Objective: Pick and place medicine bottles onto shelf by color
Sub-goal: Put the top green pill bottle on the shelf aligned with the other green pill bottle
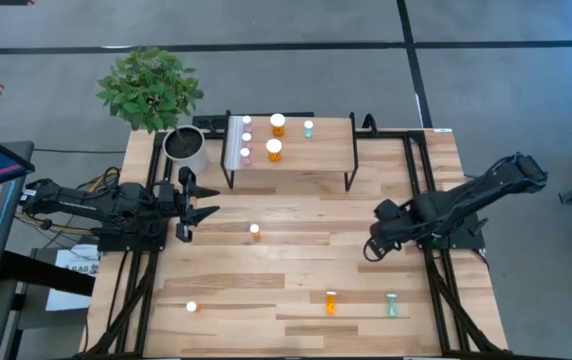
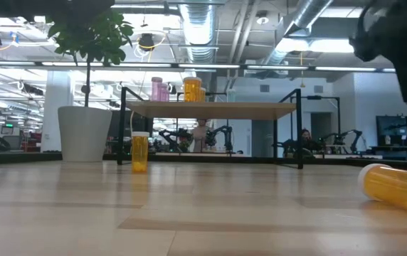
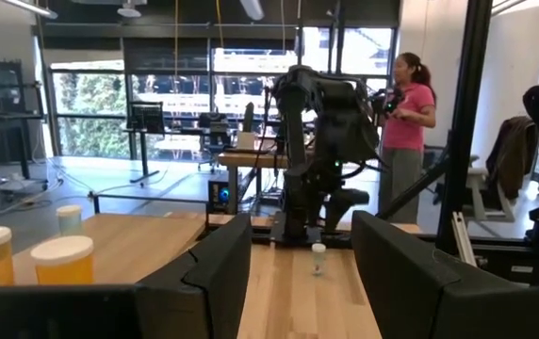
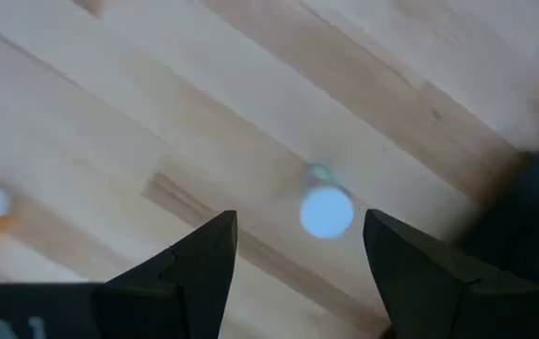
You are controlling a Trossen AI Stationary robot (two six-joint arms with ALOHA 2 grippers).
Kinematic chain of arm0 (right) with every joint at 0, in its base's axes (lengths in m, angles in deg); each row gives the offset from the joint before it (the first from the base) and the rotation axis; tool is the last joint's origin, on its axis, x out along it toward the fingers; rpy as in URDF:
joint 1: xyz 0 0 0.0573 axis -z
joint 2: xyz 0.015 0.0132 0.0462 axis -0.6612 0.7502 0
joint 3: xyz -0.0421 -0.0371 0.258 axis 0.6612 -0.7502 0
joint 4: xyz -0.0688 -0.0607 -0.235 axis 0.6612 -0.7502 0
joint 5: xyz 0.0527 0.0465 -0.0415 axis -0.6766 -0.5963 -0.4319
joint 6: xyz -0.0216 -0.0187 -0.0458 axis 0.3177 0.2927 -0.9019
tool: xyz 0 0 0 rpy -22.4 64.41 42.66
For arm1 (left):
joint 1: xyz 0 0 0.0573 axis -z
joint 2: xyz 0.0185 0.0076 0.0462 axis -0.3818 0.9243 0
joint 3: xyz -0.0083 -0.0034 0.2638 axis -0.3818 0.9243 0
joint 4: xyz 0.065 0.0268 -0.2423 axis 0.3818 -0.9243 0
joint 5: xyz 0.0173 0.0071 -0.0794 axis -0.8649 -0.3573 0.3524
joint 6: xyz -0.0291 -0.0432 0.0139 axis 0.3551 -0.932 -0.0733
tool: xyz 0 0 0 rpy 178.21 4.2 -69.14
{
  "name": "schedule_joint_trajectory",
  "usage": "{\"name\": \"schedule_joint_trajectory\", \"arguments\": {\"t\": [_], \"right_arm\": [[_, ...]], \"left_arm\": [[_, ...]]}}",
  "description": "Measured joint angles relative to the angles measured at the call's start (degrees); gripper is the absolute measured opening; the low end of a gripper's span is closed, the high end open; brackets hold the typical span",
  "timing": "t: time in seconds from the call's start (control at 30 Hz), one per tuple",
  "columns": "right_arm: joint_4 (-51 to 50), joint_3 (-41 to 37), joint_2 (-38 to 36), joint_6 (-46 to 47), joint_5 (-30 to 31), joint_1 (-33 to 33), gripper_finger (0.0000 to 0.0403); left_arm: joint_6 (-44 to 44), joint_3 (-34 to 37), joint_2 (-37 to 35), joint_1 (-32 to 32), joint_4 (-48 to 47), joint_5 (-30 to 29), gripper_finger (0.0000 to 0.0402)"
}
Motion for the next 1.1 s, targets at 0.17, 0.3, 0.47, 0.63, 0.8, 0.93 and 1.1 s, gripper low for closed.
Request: {"name": "schedule_joint_trajectory", "arguments": {"t": [0.17, 0.3, 0.47, 0.63, 0.8, 0.93, 1.1], "right_arm": [[-0.3, -0.2, 3.1, 3.1, 0.1, -1.3, 0.0254], [2.1, -2.7, 3.5, 5.0, 0.1, -2.2, 0.0254], [4.1, -6.6, -0.6, 8.6, 0.7, -3.2, 0.0254], [4.6, -9.8, -3.1, 11.2, 1.0, -3.5, 0.0254], [5.8, -11.0, -2.9, 11.2, 1.8, -3.5, 0.0249], [6.1, -11.0, -2.5, 11.2, 2.0, -3.5, 0.0226], [6.4, -11.0, -2.4, 11.8, 2.0, -3.5, 0.0188]], "left_arm": [[0.0, 0.0, 0.0, 0.0, 0.0, 0.0, 0.0173], [0.0, 0.0, 0.0, 0.0, 0.0, 0.0, 0.0173], [0.0, 0.0, 0.0, 0.0, 0.0, 0.5, 0.0173], [0.0, 0.0, 0.0, 0.0, 0.0, 0.6, 0.0173], [-0.1, 0.0, 0.0, 0.0, 0.0, 0.6, 0.0173], [-0.1, 0.0, 0.0, 0.0, 0.0, 0.6, 0.0173], [-0.1, 0.0, 0.0, 0.0, 0.0, 0.6, 0.0173]]}}
